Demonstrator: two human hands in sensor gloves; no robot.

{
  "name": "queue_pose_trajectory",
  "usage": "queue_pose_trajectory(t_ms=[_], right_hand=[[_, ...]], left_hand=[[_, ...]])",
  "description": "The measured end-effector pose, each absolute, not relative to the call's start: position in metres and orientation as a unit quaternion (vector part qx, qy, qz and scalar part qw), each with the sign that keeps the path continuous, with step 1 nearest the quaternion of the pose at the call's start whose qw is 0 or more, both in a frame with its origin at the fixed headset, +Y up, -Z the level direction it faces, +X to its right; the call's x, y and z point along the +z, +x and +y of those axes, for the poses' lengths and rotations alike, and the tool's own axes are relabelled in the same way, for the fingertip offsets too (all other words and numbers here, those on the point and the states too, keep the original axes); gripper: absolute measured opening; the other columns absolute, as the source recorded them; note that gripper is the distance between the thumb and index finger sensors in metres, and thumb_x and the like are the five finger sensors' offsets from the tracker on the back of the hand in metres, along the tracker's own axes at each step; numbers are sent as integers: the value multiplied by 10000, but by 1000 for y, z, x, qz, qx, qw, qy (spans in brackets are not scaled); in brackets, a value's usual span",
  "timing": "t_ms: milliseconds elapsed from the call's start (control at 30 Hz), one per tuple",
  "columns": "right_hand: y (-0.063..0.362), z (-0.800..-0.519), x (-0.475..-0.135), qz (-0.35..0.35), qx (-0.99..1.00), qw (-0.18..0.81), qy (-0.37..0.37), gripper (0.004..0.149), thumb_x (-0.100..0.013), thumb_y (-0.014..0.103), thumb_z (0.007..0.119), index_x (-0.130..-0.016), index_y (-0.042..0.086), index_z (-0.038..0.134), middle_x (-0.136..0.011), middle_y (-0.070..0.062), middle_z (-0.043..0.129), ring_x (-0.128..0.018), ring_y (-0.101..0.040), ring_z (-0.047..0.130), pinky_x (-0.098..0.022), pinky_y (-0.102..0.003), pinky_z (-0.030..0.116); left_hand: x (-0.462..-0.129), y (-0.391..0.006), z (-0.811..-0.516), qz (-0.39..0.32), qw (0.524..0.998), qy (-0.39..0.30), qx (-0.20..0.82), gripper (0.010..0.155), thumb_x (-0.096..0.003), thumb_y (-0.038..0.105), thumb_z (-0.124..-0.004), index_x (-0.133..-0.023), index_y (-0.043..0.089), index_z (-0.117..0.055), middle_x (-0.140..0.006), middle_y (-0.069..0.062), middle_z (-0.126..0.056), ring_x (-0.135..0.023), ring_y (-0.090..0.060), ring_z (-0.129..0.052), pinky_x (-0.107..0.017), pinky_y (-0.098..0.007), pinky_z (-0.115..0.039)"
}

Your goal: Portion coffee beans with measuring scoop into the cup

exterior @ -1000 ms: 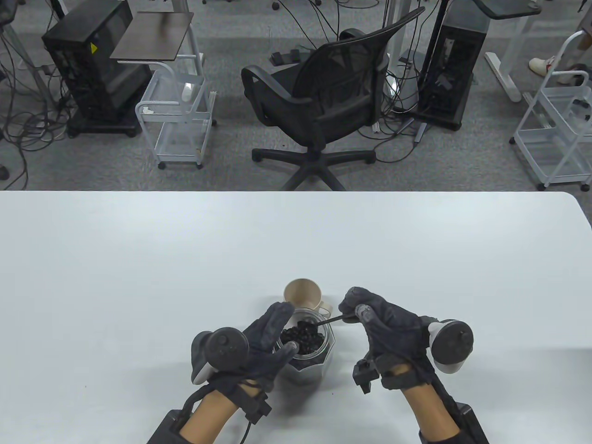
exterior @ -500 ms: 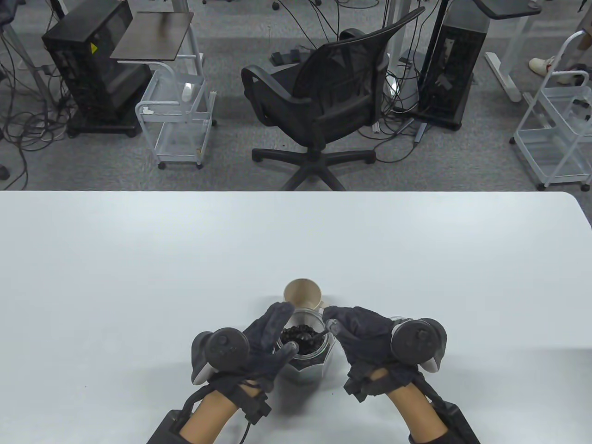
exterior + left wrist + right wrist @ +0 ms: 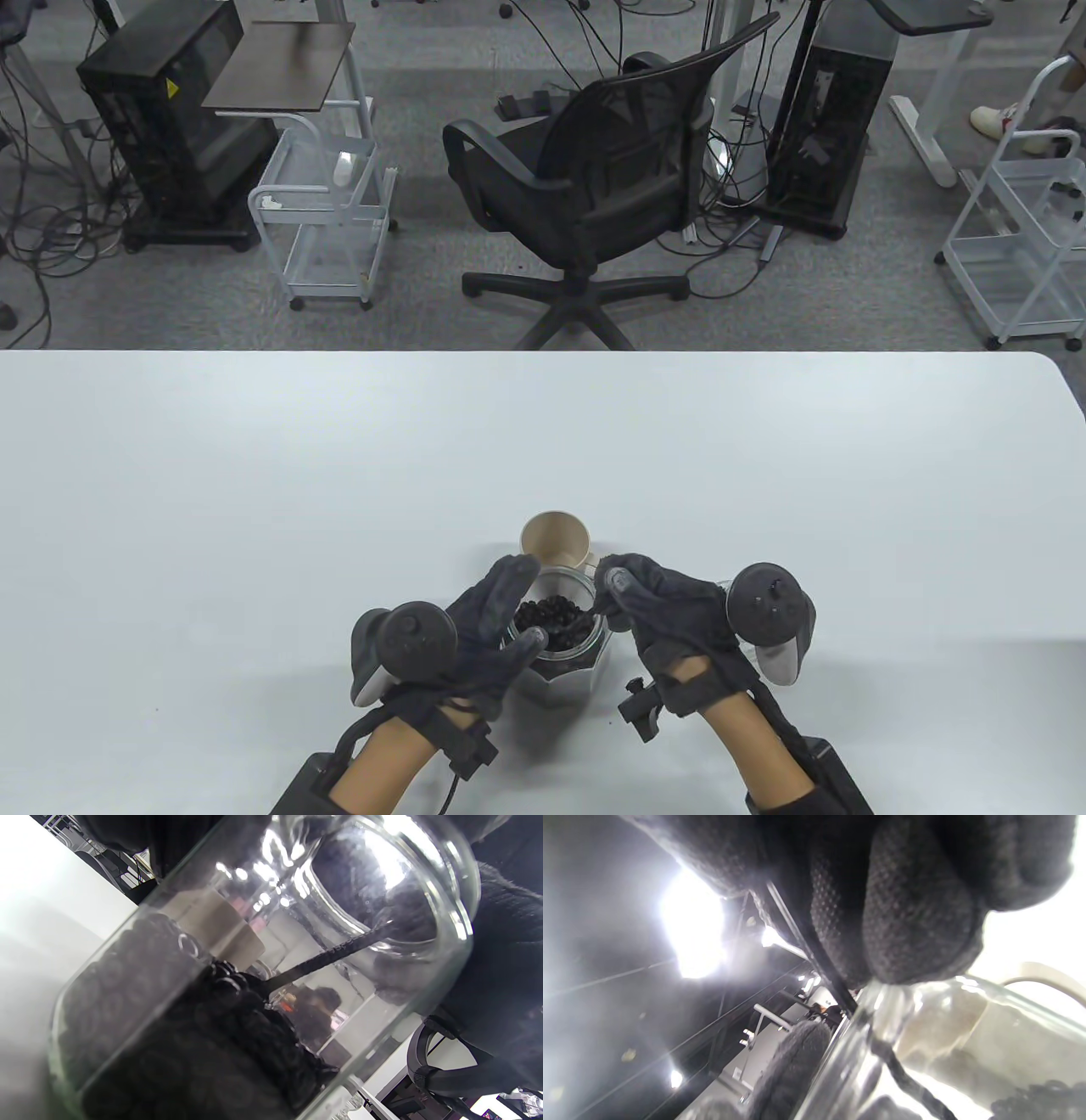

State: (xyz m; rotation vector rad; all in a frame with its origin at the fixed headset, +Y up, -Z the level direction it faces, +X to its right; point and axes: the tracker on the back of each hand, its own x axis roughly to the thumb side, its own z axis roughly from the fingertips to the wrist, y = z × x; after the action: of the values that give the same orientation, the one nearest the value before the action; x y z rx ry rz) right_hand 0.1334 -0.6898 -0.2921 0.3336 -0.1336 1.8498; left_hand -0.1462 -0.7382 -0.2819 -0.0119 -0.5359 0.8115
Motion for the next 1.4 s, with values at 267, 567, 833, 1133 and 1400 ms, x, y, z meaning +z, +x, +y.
queue_pose_trajectory(t_ms=[267, 567, 833, 1133, 1400], right_hand=[[154, -714, -298, -10, 723, 691, 20, 394, -517, 333, 759, -776, 51, 853, -580, -240, 960, -337, -430, 1044, -286, -522, 832], [178, -735, -305, 39, 632, 771, -64, 396, -532, 343, 741, -794, 62, 832, -602, -229, 943, -359, -422, 1026, -306, -514, 818], [195, -742, -309, 45, 594, 799, -84, 394, -541, 348, 730, -805, 68, 819, -612, -224, 934, -367, -412, 1019, -316, -507, 814], [202, -740, -307, 30, 584, 806, -94, 395, -542, 359, 741, -799, 72, 825, -601, -211, 946, -359, -394, 1032, -309, -494, 827], [208, -740, -303, -1, 545, 830, -122, 402, -546, 364, 746, -806, 66, 820, -603, -202, 956, -364, -380, 1057, -306, -486, 849]], left_hand=[[-282, -146, -738, -257, 885, -2, 389, 860, -462, 749, -549, -1143, 250, -386, -1178, -195, -488, -1003, -519, -685, -688, -674, -535], [-281, -146, -738, -256, 885, -6, 389, 862, -462, 749, -546, -1145, 253, -375, -1181, -193, -480, -1008, -519, -679, -692, -674, -533], [-281, -146, -739, -256, 884, -3, 391, 861, -461, 749, -547, -1143, 250, -380, -1177, -199, -486, -1001, -520, -687, -688, -673, -538], [-281, -146, -739, -255, 884, -7, 392, 862, -463, 750, -544, -1146, 253, -370, -1180, -198, -477, -1006, -520, -680, -691, -672, -534], [-281, -147, -739, -256, 884, -2, 390, 862, -461, 748, -547, -1143, 248, -380, -1174, -201, -492, -1000, -521, -688, -687, -674, -537]])
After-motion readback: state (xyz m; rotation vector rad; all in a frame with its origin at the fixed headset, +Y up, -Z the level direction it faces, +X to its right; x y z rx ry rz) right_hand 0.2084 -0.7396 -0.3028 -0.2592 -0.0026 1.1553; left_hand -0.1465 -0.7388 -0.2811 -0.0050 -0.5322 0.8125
